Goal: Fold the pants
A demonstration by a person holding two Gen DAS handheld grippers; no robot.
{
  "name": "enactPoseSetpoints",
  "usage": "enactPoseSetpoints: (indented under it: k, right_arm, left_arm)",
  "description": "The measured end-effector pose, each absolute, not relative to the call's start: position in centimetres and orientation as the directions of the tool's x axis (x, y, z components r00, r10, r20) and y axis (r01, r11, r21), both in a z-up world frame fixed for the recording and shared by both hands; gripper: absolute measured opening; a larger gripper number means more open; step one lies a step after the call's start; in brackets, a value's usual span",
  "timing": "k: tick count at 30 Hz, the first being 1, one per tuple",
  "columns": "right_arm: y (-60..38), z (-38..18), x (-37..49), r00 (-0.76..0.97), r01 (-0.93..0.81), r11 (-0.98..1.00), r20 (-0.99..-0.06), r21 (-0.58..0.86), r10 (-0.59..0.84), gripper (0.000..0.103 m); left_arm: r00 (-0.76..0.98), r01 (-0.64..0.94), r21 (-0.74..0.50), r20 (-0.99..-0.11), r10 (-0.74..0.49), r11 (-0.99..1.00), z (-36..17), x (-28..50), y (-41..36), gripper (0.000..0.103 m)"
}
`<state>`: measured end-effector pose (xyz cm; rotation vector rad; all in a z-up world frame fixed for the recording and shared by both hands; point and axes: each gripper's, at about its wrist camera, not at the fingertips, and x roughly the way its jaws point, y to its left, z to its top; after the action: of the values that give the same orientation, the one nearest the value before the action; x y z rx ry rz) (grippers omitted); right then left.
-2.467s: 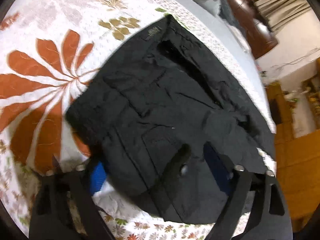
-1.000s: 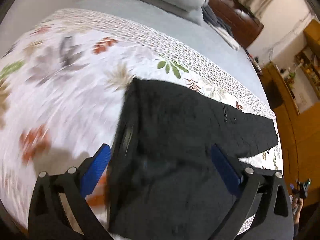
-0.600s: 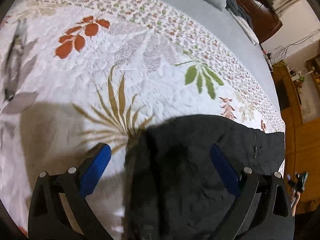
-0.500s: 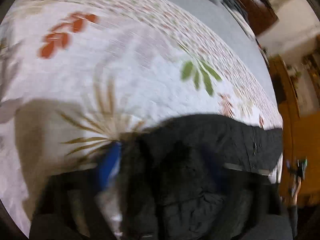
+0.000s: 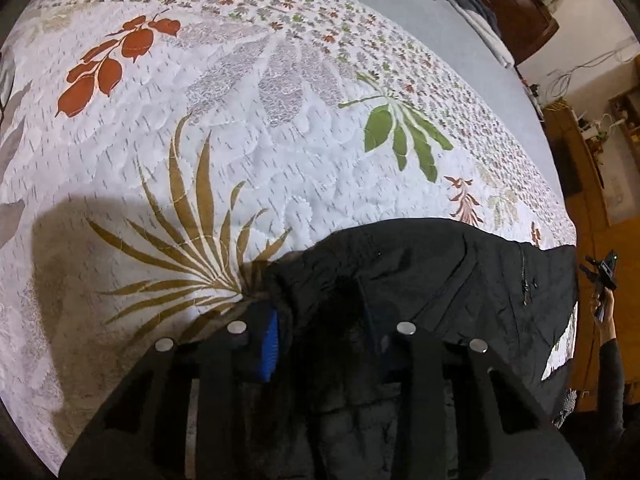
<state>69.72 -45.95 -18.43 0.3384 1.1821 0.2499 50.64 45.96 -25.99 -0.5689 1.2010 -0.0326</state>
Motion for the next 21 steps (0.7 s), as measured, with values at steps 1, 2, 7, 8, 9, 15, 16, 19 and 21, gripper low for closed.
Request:
enactPoseSetpoints:
  k: [1, 2, 7, 8, 9, 15, 16, 19, 21]
  right_arm:
    - [-46.0, -19.0, 70.5, 0.357, -0.012, 0.92, -0.858, 0.391, 0.37, 0.089]
    - [-45.9, -19.6, 71.1, 0.354, -0.017, 0.918, -0.857, 0.396, 0.375, 0.089]
    - [-43.6, -22.0, 72.7, 0.314, -0.075, 0.929, -0.876, 0.361, 0.366, 0.091]
    - [-43.3, -22.0, 72.5, 0.318, -0.08, 0.941, -0.886, 0.328, 0.336, 0.075]
    - [-43.5, -21.8, 72.2, 0.328, -0.08, 0.949, -0.89, 0.306, 0.315, 0.035]
    - [-45.0, -18.1, 68.3, 0.401, -0.098, 0.938, -0.849, 0.334, 0.344, 0.007]
    - [-45.4, -17.4, 67.7, 0.417, -0.095, 0.936, -0.84, 0.339, 0.347, 0.007]
    - [-46.3, -14.6, 65.2, 0.471, -0.082, 0.94, -0.818, 0.331, 0.33, 0.007]
    - [-47.4, -12.2, 63.2, 0.51, -0.079, 0.941, -0.798, 0.328, 0.321, 0.007]
  left_arm:
    - [0.372, -0.274, -0.428, -0.873, -0.316, 0.861, -26.0, 50.7, 46.0, 0.033]
    - [0.366, -0.279, -0.426, -0.876, -0.315, 0.86, -26.0, 50.8, 46.0, 0.033]
    - [0.345, -0.293, -0.395, -0.893, -0.289, 0.871, -25.9, 51.1, 45.8, 0.032]
    - [0.341, -0.298, -0.382, -0.898, -0.276, 0.875, -25.8, 51.2, 45.7, 0.031]
    - [0.339, -0.306, -0.357, -0.907, -0.25, 0.883, -25.6, 51.3, 45.4, 0.028]
    - [0.39, -0.338, -0.286, -0.91, -0.143, 0.896, -22.9, 50.5, 44.5, 0.016]
    - [0.41, -0.342, -0.293, -0.901, -0.139, 0.893, -22.2, 50.2, 44.5, 0.015]
    - [0.465, -0.333, -0.296, -0.878, -0.118, 0.895, -19.3, 49.1, 43.8, 0.015]
    - [0.508, -0.318, -0.306, -0.854, -0.112, 0.897, -16.7, 48.2, 43.2, 0.014]
